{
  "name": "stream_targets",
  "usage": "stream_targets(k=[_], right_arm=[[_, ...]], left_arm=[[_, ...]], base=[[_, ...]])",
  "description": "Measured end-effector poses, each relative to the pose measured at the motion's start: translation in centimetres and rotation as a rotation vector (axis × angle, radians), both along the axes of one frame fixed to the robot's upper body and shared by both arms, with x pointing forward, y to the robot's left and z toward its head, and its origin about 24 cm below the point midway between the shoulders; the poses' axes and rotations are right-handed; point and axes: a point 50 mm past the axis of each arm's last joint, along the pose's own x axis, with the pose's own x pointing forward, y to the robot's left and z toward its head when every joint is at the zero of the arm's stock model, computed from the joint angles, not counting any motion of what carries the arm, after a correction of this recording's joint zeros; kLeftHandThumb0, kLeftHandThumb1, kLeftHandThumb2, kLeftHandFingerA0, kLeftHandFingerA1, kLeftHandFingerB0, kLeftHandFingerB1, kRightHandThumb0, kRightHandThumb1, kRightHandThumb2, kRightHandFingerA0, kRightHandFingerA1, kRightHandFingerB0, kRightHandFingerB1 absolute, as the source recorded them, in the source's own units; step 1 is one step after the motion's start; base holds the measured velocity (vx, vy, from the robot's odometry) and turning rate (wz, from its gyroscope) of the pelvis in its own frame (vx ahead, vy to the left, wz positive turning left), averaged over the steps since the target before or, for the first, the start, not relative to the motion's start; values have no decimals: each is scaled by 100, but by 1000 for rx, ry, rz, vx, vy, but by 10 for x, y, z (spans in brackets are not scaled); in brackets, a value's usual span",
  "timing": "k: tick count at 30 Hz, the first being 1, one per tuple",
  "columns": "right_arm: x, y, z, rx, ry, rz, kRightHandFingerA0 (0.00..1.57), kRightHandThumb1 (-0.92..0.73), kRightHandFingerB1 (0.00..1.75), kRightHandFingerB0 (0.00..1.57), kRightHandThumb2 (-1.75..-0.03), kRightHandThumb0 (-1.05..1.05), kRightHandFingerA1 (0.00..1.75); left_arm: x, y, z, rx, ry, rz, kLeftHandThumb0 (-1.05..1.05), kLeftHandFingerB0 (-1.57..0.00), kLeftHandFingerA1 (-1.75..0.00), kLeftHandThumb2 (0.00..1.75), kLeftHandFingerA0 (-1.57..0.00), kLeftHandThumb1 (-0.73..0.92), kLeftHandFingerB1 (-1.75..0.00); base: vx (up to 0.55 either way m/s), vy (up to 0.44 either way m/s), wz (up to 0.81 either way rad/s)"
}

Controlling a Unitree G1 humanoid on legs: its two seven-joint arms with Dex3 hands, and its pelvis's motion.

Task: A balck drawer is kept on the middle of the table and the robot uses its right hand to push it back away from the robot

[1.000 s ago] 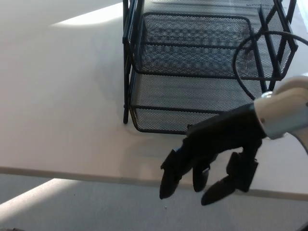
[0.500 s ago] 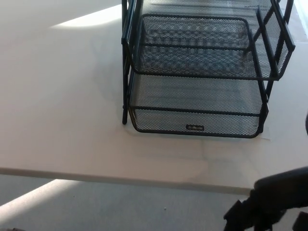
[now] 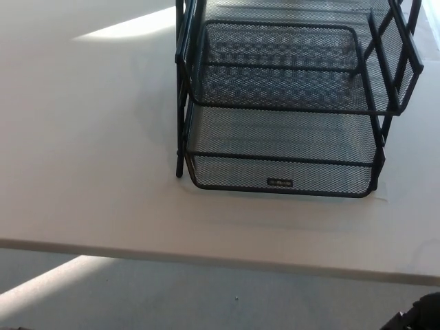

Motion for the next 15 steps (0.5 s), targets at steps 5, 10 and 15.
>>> stream_targets(k=[5, 10, 15], right_arm=[[-3, -6, -22, -59, -1, -61, 52, -79, 34, 37, -62, -47, 45], [-7, -9, -44, -107, 17, -112, 50, -65, 49, 34, -92, -50, 59], [-15, -12, -73, -167, 57, -171, 57, -78, 38, 47, -63, -45, 43]], left_arm=[[0, 0, 0, 0, -1, -1, -54, -34, -39, 62, -52, 74, -33], [0, 0, 0, 0, -1, -1, -54, -34, -39, 62, -51, 74, -33], [0, 0, 0, 0, -1, -1, -54, -35, -39, 63, -52, 75, -33]], base=[[0, 0, 0], [0, 0, 0], [0, 0, 0]])
